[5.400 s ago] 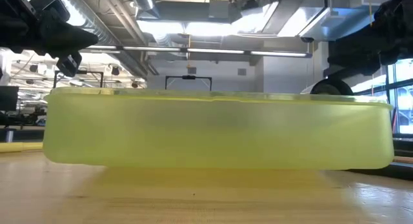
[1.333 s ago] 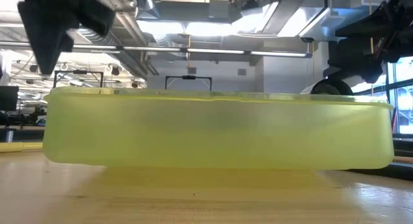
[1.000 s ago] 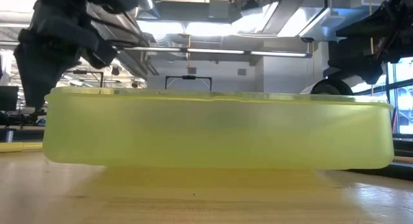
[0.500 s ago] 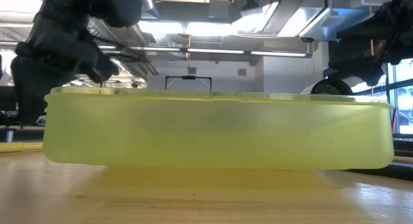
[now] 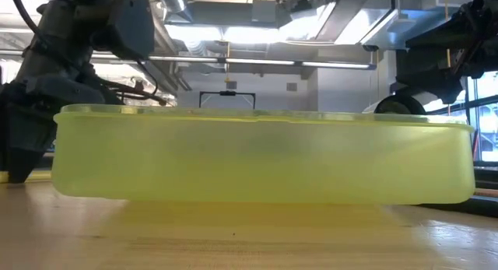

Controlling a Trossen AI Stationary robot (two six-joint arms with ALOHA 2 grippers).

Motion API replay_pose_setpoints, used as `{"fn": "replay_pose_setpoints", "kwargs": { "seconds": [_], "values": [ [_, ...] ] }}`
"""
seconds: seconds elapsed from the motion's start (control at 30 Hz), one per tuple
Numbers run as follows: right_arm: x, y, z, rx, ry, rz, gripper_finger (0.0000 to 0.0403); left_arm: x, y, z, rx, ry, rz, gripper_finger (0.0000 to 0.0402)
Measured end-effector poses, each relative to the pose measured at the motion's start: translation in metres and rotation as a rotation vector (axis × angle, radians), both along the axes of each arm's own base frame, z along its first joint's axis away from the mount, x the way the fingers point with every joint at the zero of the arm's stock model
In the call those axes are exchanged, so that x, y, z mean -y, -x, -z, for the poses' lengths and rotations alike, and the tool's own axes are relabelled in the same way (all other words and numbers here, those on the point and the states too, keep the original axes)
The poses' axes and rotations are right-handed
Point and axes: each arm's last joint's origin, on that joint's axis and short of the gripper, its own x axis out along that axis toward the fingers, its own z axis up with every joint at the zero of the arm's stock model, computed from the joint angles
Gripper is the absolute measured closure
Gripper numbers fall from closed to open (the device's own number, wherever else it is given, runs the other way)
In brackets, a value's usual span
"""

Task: Pick & place school supplies into a supply box
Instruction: Put the yellow marker into the yellow supply box

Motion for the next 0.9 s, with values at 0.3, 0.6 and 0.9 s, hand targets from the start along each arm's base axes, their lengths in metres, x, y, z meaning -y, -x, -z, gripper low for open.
{"fn": "replay_pose_setpoints", "kwargs": {
  "seconds": [0.3,0.6,0.9],
  "values": [
    [0.0,0.0,0.0,-0.002,0.004,0.001,0.0034,-0.001,0.0,0.003,0.037,-0.007,0.133,0.0337],
    [0.0,0.0,0.0,-0.004,0.005,0.0,0.0034,-0.001,-0.005,-0.004,0.065,-0.017,0.207,0.0375],
    [0.0,0.0,0.0,-0.005,0.005,0.0,0.0034,0.0,-0.02,-0.052,0.288,-0.065,0.318,0.0375]
  ]
}}
